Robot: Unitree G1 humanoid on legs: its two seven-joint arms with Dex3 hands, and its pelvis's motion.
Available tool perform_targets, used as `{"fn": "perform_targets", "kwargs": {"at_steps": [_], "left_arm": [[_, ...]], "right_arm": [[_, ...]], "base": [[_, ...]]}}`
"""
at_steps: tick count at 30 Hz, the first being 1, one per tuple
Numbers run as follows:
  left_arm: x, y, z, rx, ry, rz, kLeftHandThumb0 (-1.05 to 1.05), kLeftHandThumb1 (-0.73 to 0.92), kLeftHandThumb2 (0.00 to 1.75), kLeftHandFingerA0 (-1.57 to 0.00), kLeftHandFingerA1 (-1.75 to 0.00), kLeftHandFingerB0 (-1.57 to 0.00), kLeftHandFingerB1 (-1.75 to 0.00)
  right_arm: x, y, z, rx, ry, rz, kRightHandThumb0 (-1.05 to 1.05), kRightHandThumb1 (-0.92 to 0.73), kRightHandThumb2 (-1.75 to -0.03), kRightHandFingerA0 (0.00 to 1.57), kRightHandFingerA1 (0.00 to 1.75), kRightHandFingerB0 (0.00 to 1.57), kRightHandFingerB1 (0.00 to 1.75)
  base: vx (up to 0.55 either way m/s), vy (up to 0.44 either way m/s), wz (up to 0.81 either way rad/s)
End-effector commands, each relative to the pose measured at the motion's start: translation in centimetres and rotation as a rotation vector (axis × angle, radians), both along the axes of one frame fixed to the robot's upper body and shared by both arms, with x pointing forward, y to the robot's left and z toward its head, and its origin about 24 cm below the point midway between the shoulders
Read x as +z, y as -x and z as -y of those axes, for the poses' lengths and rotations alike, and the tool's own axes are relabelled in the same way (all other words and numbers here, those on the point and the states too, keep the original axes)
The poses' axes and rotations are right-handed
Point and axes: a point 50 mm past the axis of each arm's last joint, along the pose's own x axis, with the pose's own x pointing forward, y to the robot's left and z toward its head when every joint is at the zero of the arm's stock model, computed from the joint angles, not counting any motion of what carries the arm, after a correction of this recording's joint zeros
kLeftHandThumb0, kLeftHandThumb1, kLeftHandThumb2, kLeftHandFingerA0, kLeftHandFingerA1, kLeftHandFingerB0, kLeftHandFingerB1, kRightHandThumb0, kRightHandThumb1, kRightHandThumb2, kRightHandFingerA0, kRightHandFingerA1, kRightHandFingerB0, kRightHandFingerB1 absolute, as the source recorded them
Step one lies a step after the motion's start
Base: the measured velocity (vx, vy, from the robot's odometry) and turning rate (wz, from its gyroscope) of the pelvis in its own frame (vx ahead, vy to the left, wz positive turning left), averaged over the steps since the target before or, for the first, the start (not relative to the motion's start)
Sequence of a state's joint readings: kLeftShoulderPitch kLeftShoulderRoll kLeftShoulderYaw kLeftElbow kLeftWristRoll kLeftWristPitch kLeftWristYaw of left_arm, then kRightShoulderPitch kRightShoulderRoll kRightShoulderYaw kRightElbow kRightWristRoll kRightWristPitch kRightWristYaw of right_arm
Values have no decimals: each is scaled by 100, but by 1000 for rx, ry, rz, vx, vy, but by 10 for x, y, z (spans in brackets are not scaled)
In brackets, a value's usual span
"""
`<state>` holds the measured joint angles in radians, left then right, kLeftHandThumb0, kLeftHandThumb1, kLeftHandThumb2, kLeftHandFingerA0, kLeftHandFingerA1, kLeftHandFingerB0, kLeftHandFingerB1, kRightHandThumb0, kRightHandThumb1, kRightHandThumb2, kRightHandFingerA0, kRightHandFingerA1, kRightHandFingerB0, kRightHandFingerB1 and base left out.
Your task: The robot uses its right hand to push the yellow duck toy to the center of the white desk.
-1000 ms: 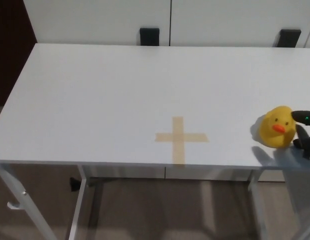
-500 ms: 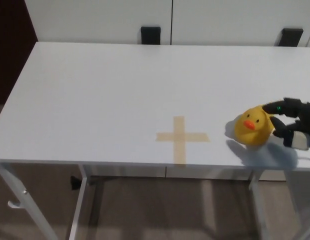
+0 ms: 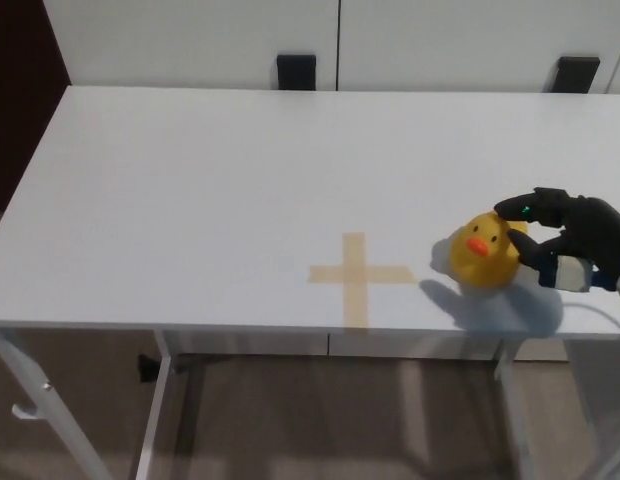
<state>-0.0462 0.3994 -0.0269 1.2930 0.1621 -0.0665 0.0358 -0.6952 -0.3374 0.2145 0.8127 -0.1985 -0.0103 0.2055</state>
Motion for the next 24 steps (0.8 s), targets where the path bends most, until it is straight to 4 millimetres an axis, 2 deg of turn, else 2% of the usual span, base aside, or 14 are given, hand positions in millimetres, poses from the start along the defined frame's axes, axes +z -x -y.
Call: {"fn": "perform_targets", "kwargs": {"at_steps": [1, 2, 6, 7, 9, 10, 13, 19, 23, 24], "left_arm": [[2, -1, -2, -35, -4, 8, -12, 51, 104, -88, -88, -90, -91], [2, -1, -1, -38, -3, 8, -12, 56, 94, -89, -83, -88, -88], [1, 0, -1, -42, -4, 8, -13, 58, 88, -90, -84, -90, -88], [1, 0, -1, -45, -5, 5, -12, 56, 92, -91, -84, -91, -88], [1, 1, -1, -49, -5, 1, -12, 56, 92, -91, -84, -91, -88], [1, 0, -1, -49, -6, -1, -11, 56, 94, -91, -84, -90, -87], [2, -1, -2, -53, -8, 1, -11, 56, 95, -89, -84, -90, -88], [1, -1, -1, -50, -10, -5, -12, 58, 87, -88, -82, -89, -87], [1, 1, -1, -68, -14, -11, -12, 56, 91, -88, -83, -91, -88], [1, 2, -1, -66, -13, -14, -12, 59, 89, -89, -82, -89, -87]], "right_arm": [[-1, -3, -19, 68, 49, -30, -87, -92, -76, 50, 57, 38, 43], [-1, -3, -25, 79, 48, -31, -86, -92, -75, 51, 57, 36, 42], [-3, -2, -30, 92, 49, -36, -86, -92, -74, 51, 57, 37, 42], [-6, 0, -33, 102, 51, -44, -85, -77, -117, 46, 64, 33, 53], [-9, 1, -36, 111, 54, -53, -85, -77, -117, 46, 64, 33, 53], [-9, 2, -37, 116, 58, -55, -85, -92, -74, 50, 58, 38, 43], [-12, 3, -45, 138, 57, -68, -84, -92, -73, 49, 57, 39, 42], [-13, 4, -56, 166, 40, -67, -85, -92, -73, 48, 59, 38, 42], [-14, 4, -66, 190, 26, -67, -86, -92, -73, 47, 58, 39, 43], [-14, 5, -72, 213, 25, -63, -93, -76, -94, 46, 63, 35, 49]], "base": [[0, 0, 0], [0, 0, 0], [0, 0, 0], [0, 0, 0], [0, 0, 0], [0, 0, 0], [0, 0, 0], [0, 0, 0], [0, 0, 0], [0, 0, 0]]}}
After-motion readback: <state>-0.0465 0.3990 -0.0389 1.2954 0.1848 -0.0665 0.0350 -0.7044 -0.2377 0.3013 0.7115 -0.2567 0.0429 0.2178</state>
